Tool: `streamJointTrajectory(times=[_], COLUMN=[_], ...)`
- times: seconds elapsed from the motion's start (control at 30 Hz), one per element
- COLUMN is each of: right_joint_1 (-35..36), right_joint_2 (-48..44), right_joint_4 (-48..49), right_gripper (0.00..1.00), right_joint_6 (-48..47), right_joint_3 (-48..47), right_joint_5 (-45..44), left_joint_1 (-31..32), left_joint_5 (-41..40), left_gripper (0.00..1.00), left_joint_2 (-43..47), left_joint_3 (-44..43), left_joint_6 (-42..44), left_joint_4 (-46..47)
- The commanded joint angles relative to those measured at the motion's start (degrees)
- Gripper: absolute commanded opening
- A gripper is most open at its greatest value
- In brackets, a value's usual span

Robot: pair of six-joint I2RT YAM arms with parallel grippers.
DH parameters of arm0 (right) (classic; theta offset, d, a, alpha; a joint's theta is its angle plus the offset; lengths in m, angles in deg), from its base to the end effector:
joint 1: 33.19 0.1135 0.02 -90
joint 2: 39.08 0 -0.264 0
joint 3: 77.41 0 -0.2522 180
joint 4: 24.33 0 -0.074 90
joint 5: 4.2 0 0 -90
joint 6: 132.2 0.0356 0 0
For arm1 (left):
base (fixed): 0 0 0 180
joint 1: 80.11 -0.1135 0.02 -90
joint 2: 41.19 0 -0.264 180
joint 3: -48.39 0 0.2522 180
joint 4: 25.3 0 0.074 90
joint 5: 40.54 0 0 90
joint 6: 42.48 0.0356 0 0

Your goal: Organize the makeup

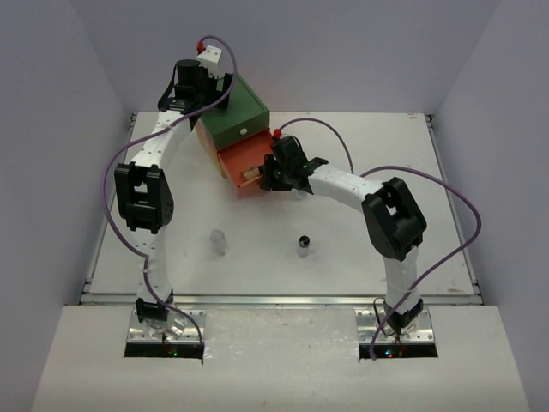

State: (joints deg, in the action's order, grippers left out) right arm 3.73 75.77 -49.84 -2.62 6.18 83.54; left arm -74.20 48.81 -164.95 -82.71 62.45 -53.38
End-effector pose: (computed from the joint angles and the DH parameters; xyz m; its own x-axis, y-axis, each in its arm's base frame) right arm 0.3599 0.2686 0.1972 -0.7956 0.1985 -0.5723 -0.0916 0.8945 0.4376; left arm 0.5166 -0.0531 0.3264 -0.3165 0.2918 -0.9026 0.1800 0.9527 0.2448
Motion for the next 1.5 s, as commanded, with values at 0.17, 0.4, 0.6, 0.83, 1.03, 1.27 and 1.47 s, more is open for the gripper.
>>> streamJointTrajectory(times=[0.17,0.4,0.6,0.83,1.03,1.27,1.47], right_joint_1=[-2.2,-3.2,-3.6,-4.0,-4.1,-4.2,-4.2], right_joint_2=[5.3,12.8,18.0,20.5,16.6,14.4,16.7], right_joint_4=[14.6,20.6,26.4,30.4,32.1,35.6,34.5], right_gripper=[0.38,0.39,0.39,0.39,0.39,0.39,0.40], right_joint_6=[-0.2,-1.6,-2.0,-0.4,5.9,31.1,32.9], right_joint_3=[-10.1,-17.8,-21.0,-22.0,-13.5,-2.7,-5.2], right_joint_5=[-0.7,-1.4,-4.6,-3.8,-2.6,0.8,0.1], left_joint_1=[-0.1,-0.1,-0.1,-0.1,-0.1,-0.1,-0.1], left_joint_5=[-0.4,2.3,3.5,3.6,3.7,3.5,3.2], left_gripper=[1.00,1.00,1.00,1.00,1.00,1.00,1.00], left_joint_2=[-3.4,-3.1,-3.1,-3.0,-3.2,-3.9,-3.8], left_joint_3=[2.2,3.8,4.1,4.9,5.0,4.2,4.2], left_joint_6=[2.9,3.9,3.7,4.0,4.0,3.7,4.1], left_joint_4=[-7.3,-6.1,-5.9,-5.9,-5.8,-5.5,-5.5])
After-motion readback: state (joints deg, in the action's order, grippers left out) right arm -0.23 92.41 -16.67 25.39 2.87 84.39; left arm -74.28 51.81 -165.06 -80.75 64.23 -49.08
